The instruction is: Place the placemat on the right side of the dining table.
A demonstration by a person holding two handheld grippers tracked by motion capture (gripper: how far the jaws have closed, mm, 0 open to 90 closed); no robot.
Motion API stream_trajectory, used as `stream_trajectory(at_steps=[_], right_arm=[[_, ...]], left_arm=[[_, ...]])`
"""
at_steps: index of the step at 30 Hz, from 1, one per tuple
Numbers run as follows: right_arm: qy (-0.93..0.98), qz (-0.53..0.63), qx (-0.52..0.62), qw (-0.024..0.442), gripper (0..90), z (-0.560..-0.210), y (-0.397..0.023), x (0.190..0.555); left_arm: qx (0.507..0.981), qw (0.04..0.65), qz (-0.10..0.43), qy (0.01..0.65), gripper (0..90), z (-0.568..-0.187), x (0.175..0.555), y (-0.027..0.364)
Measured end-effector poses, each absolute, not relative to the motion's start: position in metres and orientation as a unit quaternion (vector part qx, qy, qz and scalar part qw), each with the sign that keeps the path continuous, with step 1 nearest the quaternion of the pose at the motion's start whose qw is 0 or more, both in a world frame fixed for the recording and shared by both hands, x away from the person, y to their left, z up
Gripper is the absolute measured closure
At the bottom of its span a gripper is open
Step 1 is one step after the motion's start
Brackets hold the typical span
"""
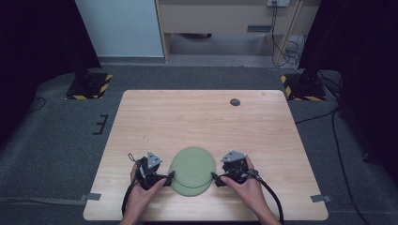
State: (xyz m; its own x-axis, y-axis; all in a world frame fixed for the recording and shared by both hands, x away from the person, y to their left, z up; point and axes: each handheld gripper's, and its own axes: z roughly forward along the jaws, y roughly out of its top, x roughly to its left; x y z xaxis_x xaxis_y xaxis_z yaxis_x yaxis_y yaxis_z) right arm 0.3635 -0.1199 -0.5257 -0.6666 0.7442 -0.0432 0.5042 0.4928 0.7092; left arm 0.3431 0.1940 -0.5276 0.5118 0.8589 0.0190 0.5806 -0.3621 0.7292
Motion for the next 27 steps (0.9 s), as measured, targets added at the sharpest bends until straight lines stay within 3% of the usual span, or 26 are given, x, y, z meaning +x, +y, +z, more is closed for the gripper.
stream_trajectory(at_steps=[27], right_arm=[[0.846, 0.337, 0.371, 0.182, 4.5, -0.5268, -0.1203, 0.3655]], left_arm=[[0.804, 0.343, 0.198, 0.444, 2.1, -0.5285, 0.3405, 0.1902]])
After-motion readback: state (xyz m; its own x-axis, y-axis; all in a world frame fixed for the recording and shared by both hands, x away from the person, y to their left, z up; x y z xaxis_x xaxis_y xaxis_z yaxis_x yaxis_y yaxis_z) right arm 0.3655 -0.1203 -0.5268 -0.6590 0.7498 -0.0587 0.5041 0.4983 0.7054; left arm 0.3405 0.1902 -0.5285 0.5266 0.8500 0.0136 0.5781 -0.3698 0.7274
